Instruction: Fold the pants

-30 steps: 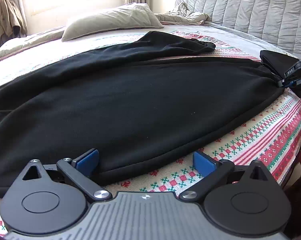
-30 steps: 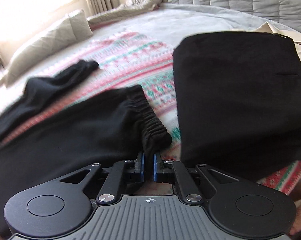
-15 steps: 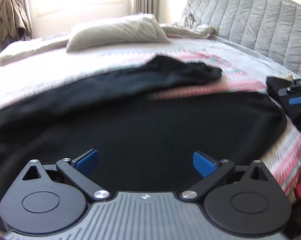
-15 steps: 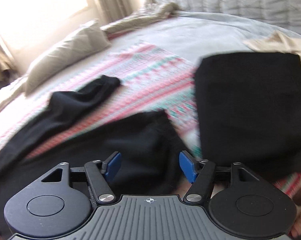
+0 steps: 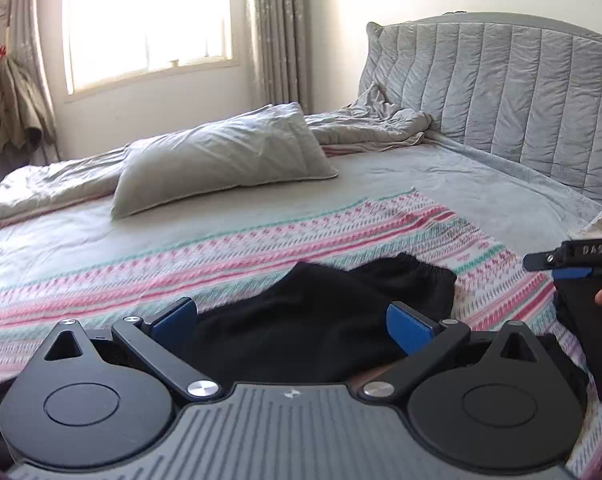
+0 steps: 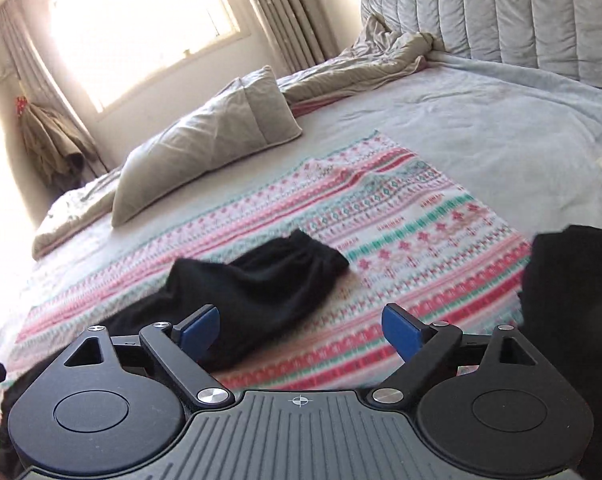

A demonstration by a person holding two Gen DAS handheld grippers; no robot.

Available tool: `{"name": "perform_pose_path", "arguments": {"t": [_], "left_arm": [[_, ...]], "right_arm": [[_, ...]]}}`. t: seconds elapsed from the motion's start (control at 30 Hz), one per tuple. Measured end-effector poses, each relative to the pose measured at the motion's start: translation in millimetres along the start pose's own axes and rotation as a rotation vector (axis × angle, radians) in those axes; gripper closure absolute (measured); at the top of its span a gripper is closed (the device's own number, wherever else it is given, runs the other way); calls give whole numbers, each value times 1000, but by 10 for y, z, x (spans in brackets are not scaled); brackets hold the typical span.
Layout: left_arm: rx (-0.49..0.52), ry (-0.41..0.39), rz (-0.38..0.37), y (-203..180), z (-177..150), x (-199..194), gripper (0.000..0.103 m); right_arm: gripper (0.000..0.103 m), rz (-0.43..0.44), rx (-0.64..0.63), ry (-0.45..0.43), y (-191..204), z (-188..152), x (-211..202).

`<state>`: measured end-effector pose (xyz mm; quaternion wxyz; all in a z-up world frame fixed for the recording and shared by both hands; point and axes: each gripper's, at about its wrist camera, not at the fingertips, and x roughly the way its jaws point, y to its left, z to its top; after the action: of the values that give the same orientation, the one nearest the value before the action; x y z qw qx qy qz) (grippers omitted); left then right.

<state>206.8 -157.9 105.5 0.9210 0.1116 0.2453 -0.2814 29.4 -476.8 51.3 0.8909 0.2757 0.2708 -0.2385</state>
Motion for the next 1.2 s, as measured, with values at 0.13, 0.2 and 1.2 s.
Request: {"name": "perform_pose_path", "arguments": {"t": [0.13,0.2,1.2], "left_arm": [[66,5,-7,-254,208,516,0],[114,16,-16,-370,256,825,0],[21,438,-556,-729,528,3805,15]], "right_arm": [[12,27,23,1,-61,154,379],[11,43,25,8,-102,180,596],[59,102,49,-16,-600,-7,1956]]}}
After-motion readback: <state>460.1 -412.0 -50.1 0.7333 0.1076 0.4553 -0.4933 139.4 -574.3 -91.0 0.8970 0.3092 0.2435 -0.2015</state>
